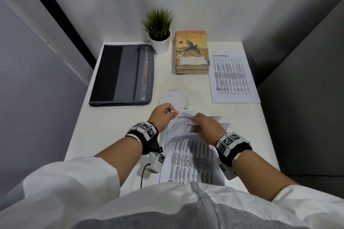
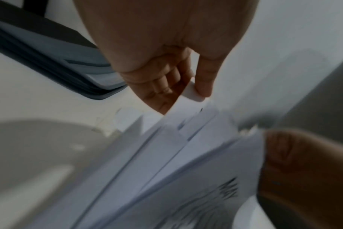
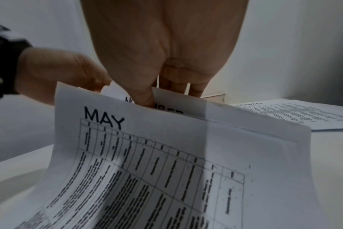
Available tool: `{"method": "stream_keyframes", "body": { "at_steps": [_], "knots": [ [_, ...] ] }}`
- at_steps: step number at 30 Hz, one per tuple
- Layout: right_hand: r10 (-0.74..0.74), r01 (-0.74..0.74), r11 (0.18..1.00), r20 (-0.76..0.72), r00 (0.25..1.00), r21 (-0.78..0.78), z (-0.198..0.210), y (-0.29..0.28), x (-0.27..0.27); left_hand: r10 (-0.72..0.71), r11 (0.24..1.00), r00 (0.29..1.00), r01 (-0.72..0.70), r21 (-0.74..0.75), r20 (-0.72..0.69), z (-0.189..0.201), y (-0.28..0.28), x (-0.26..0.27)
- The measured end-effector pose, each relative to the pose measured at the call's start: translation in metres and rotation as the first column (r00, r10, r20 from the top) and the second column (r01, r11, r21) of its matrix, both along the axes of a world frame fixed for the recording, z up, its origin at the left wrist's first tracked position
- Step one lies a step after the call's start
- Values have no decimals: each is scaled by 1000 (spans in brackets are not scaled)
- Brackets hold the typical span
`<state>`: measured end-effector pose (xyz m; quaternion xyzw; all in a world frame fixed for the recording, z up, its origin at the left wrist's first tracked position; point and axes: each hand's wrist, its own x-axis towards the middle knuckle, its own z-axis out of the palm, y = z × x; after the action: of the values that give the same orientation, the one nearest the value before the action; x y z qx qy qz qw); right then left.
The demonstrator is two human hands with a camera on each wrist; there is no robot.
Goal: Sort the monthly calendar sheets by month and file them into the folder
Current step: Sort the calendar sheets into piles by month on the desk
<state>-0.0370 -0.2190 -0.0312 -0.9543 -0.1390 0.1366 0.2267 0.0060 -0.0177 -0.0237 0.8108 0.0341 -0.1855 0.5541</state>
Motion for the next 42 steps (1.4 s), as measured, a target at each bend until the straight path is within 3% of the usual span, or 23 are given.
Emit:
{"method": "stream_keyframes", "body": {
  "at_steps": [3, 7, 13, 21, 26, 32, 37, 39, 42],
  "knots": [
    [-38, 37, 998, 0, 999, 53, 9, -4, 2, 18, 999, 1000, -17, -43, 18, 12, -1, -2],
    [-33, 31, 997, 32, 999, 75, 42, -7, 5, -134, 991, 991, 134, 32, 25, 32, 2, -3],
    [-51, 113, 951, -213, 976, 287, 80, -1, 14, -275, 960, 961, 274, 58, 28, 75, 7, 5],
    [-88, 120, 938, -109, 990, 325, 106, -1, 26, -337, 941, 940, 338, -9, 57, 113, 9, 13],
    [-105, 121, 926, -64, 992, 358, 135, -3, 38, -271, 957, 953, 281, -67, 134, 133, 12, 21],
    [-191, 141, 909, 90, 978, 393, 180, -9, 62, -101, 938, 927, 210, -275, 361, 142, 6, 29],
    [-313, 148, 843, 248, 917, 517, 216, -6, 78, 63, 996, 856, -18, -91, 513, 143, -8, 36],
    [-359, 106, 802, 331, 873, 588, 223, -8, 79, 124, 989, 815, -58, -134, 566, 150, -11, 41],
    [-589, 164, 692, 418, 692, 703, 219, -28, 83, 167, 972, 797, -34, -232, 581, 164, -8, 53]
  ]
}}
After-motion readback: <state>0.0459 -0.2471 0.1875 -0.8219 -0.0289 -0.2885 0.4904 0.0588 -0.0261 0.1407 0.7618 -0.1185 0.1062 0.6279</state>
